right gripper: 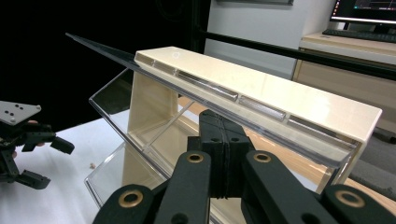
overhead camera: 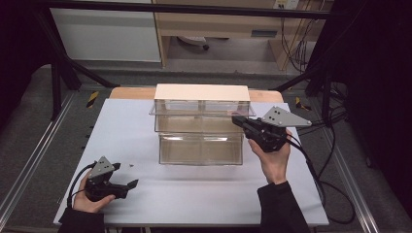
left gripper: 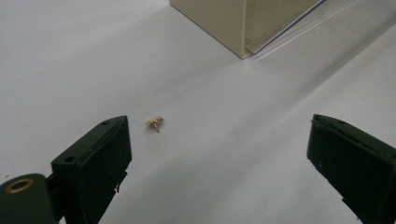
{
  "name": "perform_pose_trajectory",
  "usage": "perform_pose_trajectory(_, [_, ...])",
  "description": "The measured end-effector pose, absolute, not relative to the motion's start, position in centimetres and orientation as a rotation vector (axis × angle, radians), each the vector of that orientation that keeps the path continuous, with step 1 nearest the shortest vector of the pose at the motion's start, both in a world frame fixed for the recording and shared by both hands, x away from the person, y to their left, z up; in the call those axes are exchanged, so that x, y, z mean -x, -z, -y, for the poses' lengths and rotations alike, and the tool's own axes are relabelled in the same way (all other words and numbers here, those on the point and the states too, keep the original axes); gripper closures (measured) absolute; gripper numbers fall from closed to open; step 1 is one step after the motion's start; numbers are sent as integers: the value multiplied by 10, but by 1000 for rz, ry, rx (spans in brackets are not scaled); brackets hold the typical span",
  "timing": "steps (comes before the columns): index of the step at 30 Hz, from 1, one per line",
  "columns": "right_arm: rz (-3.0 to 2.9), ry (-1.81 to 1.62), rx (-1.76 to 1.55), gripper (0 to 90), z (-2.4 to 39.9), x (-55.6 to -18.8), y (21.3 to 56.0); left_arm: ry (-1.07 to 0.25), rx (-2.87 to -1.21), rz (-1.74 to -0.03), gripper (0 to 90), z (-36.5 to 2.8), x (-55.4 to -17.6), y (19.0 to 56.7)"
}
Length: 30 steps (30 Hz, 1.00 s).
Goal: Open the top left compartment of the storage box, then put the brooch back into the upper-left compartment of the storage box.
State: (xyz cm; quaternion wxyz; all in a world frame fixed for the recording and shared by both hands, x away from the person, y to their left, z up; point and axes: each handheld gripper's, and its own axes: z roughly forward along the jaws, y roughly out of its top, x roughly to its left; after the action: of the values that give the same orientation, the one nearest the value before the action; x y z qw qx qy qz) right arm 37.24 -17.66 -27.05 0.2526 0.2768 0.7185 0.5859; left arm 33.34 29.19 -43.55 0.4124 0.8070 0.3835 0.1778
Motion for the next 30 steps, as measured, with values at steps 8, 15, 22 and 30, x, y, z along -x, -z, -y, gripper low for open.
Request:
perform_pose_trajectory(8, [-1957,-1594,-758,900,177,-373,270,-455,-2027,-982,71,-292,-336,433])
perform_pose_trajectory(15, [-1958,-1594,-760,900,176,-375,270,-467,-2025,-1014,84,-294,-343,430])
perform_pose_trajectory(22, [-1961,-1591,-757,900,176,-376,271,-473,-2043,-1033,108,-295,-351,429])
perform_pose_trajectory(30, [-1971,-1587,-761,900,176,-376,271,-512,-2084,-1061,190,-290,-366,423])
